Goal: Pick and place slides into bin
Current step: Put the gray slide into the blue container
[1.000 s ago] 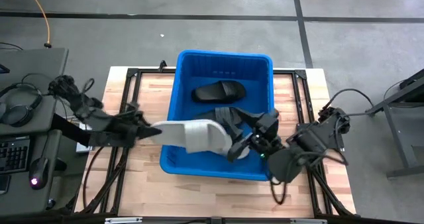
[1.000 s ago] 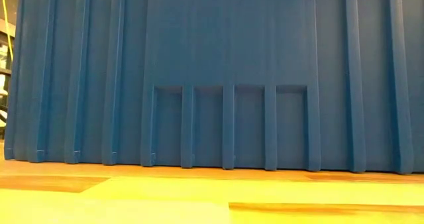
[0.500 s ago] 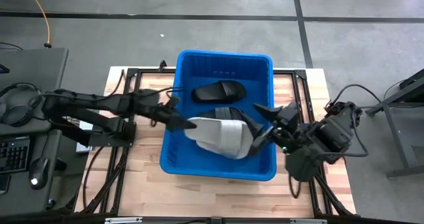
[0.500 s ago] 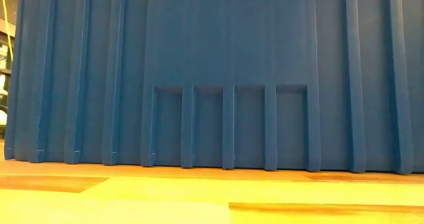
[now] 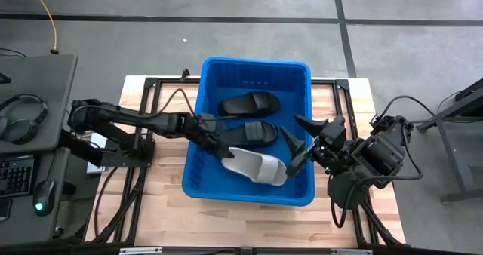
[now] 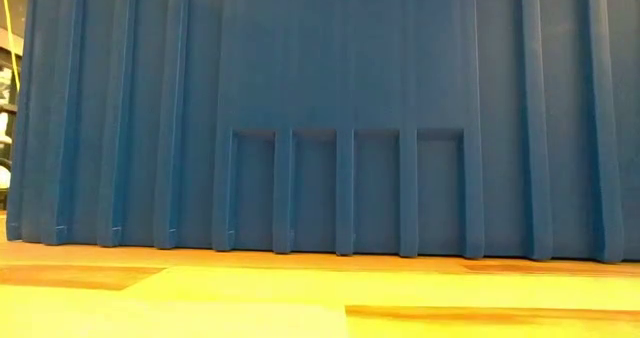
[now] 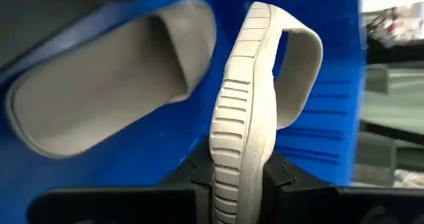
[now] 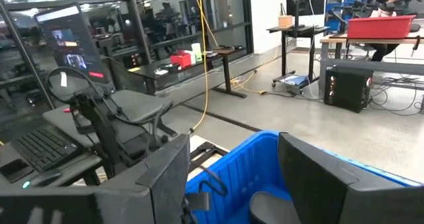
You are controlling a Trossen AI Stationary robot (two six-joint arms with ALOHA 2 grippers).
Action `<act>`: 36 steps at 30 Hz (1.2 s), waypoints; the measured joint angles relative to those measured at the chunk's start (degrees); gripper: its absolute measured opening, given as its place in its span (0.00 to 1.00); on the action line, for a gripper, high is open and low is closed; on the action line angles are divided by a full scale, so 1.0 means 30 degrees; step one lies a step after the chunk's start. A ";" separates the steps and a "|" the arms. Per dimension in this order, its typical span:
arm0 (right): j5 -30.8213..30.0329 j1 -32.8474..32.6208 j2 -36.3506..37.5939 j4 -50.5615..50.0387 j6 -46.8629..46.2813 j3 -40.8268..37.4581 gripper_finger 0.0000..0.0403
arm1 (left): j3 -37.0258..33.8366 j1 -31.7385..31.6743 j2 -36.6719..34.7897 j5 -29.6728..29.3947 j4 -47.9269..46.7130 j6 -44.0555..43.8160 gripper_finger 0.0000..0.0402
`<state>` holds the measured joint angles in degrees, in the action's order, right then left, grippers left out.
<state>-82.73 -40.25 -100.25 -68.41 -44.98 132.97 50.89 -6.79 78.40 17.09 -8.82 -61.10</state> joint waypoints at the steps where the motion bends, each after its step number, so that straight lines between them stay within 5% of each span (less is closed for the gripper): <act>1: 0.0042 0.0000 -0.0006 -0.0029 0.0002 0.0000 0.54 | 0.0000 0.0008 0.0247 -0.0069 0.0012 0.0035 0.09; 12: 0.0154 0.0000 -0.0007 -0.0416 0.0002 0.0000 0.55 | 0.0036 0.0027 0.1909 -0.3684 0.0135 -0.0577 0.09; 20: 0.0522 0.0000 -0.0007 -0.0546 0.0141 0.0000 0.55 | 0.0066 -0.0255 0.2336 -0.3517 -0.0874 -0.1107 0.13; 36: 0.1151 0.0000 -0.0015 -0.1973 0.0149 0.0000 0.55 | -0.0022 -0.0233 0.2387 -0.2408 -0.3789 -0.3812 0.70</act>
<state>-79.28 -40.25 -100.29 -74.33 -44.53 132.97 50.83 -7.49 85.56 9.86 -20.18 -72.53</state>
